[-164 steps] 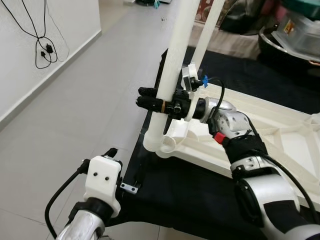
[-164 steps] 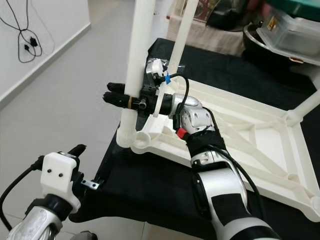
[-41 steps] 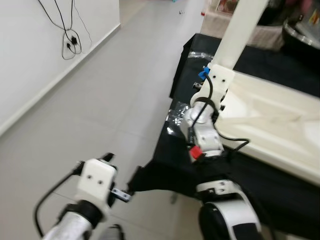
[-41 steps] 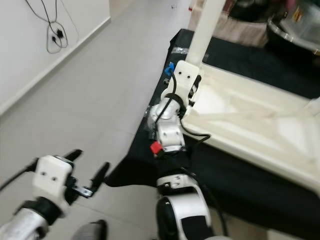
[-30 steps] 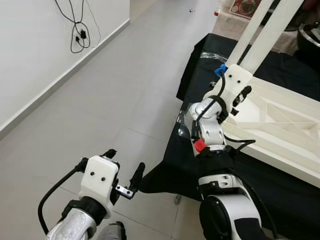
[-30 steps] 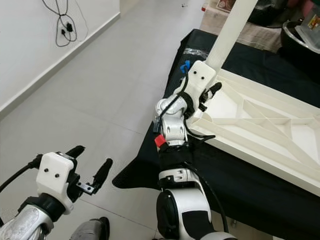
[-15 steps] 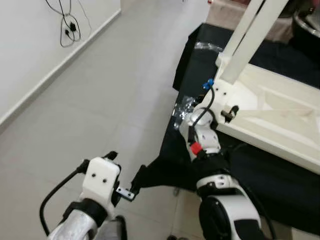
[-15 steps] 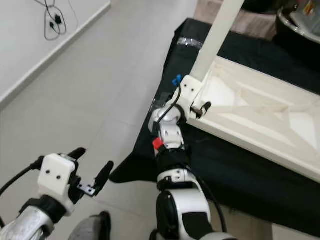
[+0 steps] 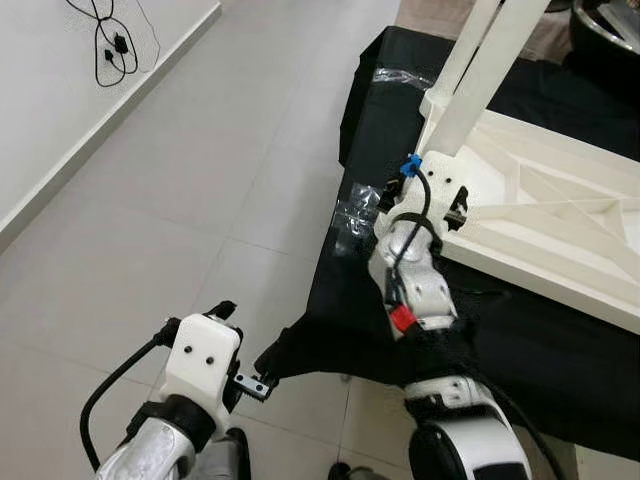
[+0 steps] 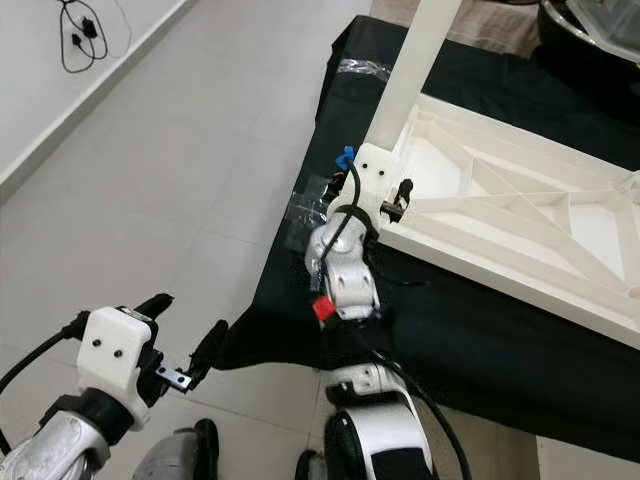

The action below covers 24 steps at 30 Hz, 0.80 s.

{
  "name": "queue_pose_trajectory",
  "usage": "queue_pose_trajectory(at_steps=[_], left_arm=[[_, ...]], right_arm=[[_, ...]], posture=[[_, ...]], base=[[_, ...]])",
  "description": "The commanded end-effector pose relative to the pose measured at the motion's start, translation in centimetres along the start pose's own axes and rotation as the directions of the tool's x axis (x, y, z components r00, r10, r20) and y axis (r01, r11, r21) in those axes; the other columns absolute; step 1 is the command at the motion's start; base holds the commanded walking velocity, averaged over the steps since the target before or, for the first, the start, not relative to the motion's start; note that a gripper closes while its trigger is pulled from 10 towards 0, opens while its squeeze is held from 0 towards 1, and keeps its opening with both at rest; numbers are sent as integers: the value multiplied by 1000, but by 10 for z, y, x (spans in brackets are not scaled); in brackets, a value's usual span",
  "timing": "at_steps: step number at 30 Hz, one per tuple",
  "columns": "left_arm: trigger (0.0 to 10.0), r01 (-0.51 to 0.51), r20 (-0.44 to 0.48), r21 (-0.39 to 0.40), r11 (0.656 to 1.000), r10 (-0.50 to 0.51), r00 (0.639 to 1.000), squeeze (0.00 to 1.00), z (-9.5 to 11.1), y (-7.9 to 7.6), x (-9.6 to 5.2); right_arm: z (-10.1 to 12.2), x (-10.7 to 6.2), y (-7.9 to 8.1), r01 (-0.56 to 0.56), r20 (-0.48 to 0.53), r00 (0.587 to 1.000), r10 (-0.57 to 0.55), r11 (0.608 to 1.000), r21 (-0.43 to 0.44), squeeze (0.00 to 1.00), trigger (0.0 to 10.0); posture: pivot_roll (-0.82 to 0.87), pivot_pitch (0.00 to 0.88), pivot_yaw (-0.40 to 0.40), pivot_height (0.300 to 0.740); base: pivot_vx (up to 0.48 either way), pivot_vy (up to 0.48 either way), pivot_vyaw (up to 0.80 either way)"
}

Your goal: Building children table

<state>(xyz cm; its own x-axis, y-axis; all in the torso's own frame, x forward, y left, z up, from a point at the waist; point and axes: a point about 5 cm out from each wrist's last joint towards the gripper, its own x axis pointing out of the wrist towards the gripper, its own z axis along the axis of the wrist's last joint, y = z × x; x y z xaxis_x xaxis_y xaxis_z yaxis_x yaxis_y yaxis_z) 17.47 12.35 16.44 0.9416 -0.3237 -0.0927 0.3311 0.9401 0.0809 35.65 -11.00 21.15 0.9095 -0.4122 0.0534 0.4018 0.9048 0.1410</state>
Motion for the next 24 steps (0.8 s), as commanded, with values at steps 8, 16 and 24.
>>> queue_pose_trajectory(at_steps=[8,16,24], left_arm=[[10000,19,-14,2,1000,-19,1000,0,-6,-2,3],[10000,-18,-5,9,1000,18,1000,0,-7,0,8],[10000,-159,21,46,986,158,987,0,-5,17,11]], right_arm=[[-30,-35,-18,-199,-145,969,199,980,18,0,10000],[-38,-57,-46,-339,-120,937,327,935,-100,0,10000],[-48,-65,-83,-307,-147,947,286,940,-149,0,10000]], posture=[[167,167,-119,740],[157,142,-123,740],[148,116,-125,740]], base=[[0,0,0],[0,0,0],[0,0,-400]])
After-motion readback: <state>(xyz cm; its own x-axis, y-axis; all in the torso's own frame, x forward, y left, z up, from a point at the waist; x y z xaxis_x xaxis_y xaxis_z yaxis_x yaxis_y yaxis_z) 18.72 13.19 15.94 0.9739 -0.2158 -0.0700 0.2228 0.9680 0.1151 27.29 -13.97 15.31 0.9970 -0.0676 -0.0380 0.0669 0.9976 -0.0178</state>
